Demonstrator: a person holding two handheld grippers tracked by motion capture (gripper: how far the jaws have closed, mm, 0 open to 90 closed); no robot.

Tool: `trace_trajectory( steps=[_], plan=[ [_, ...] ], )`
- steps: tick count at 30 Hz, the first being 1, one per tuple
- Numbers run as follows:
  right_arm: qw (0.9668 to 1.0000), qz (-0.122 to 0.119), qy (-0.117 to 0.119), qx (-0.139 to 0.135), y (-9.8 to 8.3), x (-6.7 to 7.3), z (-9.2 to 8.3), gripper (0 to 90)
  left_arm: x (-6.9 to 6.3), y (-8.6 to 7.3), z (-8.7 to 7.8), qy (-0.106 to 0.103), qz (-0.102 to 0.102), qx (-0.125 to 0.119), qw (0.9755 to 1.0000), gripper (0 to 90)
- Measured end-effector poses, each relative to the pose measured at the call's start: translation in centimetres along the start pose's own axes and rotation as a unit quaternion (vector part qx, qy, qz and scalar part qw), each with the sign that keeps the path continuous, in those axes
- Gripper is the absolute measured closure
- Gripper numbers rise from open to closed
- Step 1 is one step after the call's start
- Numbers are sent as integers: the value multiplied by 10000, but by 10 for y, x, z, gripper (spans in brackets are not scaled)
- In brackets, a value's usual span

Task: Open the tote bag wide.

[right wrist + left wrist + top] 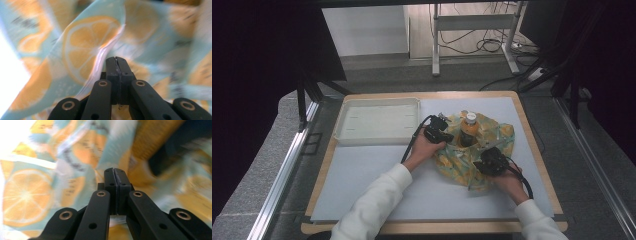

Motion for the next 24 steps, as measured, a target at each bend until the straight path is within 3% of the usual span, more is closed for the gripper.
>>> trace_trajectory(
  steps=[5, 8, 13, 15, 17, 24],
  plan=[
    [9999, 64, 156, -6, -12, 4, -4, 892, 2, 3, 4, 31, -49, 15, 10000, 899],
    [9998, 94, 99, -108, -11, 0, -9, 891, -5, 3, -8, -84, 85, -105, 9999, 898],
    [9992, 169, -70, -355, 6, -13, -23, 892, -24, 0, -29, -193, 301, -258, 9990, 899],
    [9986, 309, -104, -407, 15, -23, -26, 891, -31, -2, -34, -249, 374, -286, 9986, 898],
    [9976, 515, -64, -448, 22, -33, -26, 891, -35, -5, -36, -401, 434, -209, 9980, 899],
    [9965, 698, -219, -409, 44, -53, -16, 891, -44, -19, -34, -638, 513, -85, 9966, 900]
  ],
)
Point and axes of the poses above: each handheld gripper's, and its own axes: z roughly forward along the jaws, y roughly out of its top, x roughly to its left, the point moved 2 cm from there along z, roughly forward along the jaws, and after that the axes turned 8 degrees about z, right-handed, at the moved point
